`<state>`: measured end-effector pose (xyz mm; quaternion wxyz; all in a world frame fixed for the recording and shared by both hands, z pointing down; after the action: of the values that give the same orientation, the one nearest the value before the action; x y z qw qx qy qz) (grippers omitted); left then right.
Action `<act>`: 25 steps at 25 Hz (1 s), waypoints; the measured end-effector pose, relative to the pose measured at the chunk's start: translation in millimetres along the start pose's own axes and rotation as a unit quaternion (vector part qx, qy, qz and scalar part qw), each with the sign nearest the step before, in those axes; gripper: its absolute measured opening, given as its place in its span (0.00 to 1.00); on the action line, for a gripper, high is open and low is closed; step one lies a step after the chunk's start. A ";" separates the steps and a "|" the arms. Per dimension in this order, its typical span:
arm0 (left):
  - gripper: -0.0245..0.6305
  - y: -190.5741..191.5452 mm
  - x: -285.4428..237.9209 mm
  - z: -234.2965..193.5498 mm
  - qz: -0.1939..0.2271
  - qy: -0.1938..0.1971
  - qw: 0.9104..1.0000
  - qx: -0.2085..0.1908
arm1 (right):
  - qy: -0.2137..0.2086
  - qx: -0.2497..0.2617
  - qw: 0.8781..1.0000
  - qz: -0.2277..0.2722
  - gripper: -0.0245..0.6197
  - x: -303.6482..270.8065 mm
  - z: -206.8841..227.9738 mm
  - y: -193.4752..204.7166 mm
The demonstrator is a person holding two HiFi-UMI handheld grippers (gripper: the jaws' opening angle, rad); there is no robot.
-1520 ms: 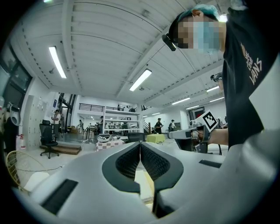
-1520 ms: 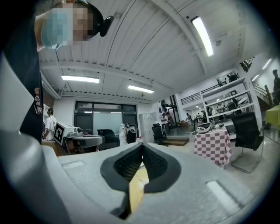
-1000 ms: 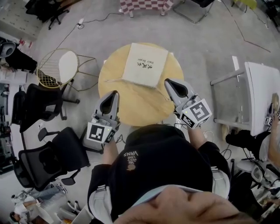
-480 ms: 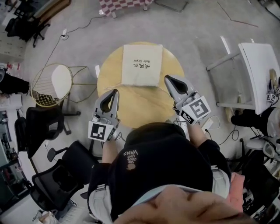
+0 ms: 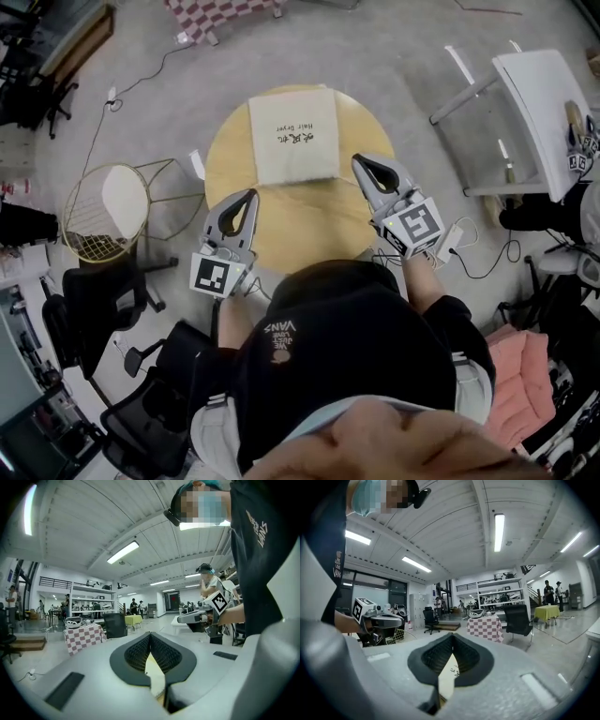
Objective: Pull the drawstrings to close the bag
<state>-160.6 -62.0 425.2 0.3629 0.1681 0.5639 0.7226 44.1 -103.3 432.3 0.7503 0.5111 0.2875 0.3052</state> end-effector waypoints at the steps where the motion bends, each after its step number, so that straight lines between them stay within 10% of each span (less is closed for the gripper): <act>1: 0.04 2.4 -1.3 -0.6 0.006 0.009 1.000 -0.001 | 0.006 0.001 1.000 0.000 0.04 -0.5 0.4 2.4; 25: 0.04 71.1 -11.5 -6.8 -0.029 0.098 0.995 -0.021 | 0.067 0.003 0.997 -0.030 0.04 -19.6 16.7 64.9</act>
<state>-181.1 -82.1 491.6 0.3306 0.0724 0.5860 0.7363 33.1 -109.0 501.0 0.7369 0.4830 0.3528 0.3152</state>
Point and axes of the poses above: the fingertips, and each gripper's own axes: x backward along the fingers, z to its right, y out of its underside, the point moved 2 cm from there along x, backward along the fingers, and after that the axes turned 15 degrees about -x, right-handed, at the moved point
